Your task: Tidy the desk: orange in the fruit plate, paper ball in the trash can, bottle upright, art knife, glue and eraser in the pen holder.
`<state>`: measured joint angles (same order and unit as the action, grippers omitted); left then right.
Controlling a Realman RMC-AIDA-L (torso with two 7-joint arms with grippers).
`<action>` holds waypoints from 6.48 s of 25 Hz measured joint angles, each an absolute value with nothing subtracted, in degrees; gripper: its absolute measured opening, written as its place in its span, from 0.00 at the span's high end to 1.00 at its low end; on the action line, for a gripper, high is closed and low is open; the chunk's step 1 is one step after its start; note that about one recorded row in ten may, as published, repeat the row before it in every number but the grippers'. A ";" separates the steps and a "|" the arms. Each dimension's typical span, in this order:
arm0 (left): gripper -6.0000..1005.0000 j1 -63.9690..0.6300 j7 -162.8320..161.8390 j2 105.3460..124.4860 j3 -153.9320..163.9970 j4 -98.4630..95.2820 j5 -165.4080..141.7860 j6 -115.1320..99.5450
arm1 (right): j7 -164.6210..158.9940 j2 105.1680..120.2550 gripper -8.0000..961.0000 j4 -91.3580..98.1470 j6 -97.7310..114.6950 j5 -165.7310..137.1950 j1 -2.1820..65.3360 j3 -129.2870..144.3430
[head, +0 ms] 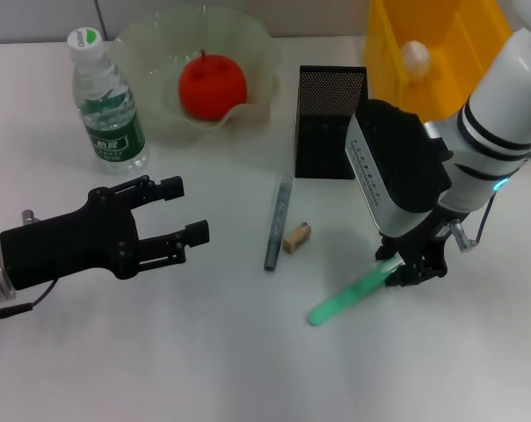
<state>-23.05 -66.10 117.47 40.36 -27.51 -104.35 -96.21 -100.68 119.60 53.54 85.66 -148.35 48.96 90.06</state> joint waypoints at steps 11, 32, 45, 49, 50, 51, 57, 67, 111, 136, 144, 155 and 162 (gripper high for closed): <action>0.20 -23.23 -66.09 117.51 39.52 -27.51 -104.21 -96.26 | -100.06 119.59 0.81 52.94 85.56 -148.53 49.18 90.08; 0.20 -23.40 -64.07 117.89 37.83 -27.52 -103.64 -96.00 | -101.79 119.25 0.81 86.49 102.73 -158.97 46.75 87.44; 0.20 -23.18 -63.70 118.03 35.11 -27.50 -103.15 -95.97 | -98.11 118.93 0.81 98.94 102.36 -167.38 45.91 87.39; 0.20 -23.12 -63.19 118.21 35.11 -27.50 -102.88 -95.80 | -93.01 118.83 0.81 99.23 95.86 -167.41 43.29 87.27; 0.20 -23.10 -63.15 118.26 35.11 -27.51 -102.84 -95.77 | -92.08 118.77 0.81 99.22 94.41 -167.42 42.64 87.24; 0.20 -23.07 -63.08 118.34 35.12 -27.50 -102.79 -95.75 | -91.10 118.69 0.81 99.21 92.69 -167.42 41.90 87.22; 0.20 -23.04 -61.18 118.29 35.16 -25.48 -101.07 -95.36 | -83.37 118.44 0.81 97.35 79.50 -167.44 37.06 87.65; 0.20 -22.75 -58.89 118.29 34.48 -24.62 -100.45 -93.92 | -66.43 119.27 0.81 91.71 56.77 -167.34 30.07 90.03; 0.20 -22.84 -49.62 118.21 34.45 -21.97 -98.83 -90.88 | -34.02 119.83 0.77 73.12 0.27 -167.08 14.69 110.47; 0.20 -22.75 -52.11 117.94 33.83 -21.99 -98.25 -90.89 | -38.99 119.42 0.50 79.37 -8.60 -120.45 12.06 109.72; 0.20 -23.03 -53.64 118.01 34.31 -22.07 -98.65 -91.24 | -68.22 119.28 0.50 78.67 -8.48 -116.42 13.64 106.61; 0.20 -23.80 -56.47 116.99 35.25 -22.51 -99.65 -94.70 | -121.65 118.96 0.50 74.53 1.21 -116.28 20.35 106.35; 0.20 -22.76 -57.99 114.45 35.24 -23.41 -101.15 -96.87 | -135.79 118.93 0.50 81.91 16.84 -112.62 20.25 105.21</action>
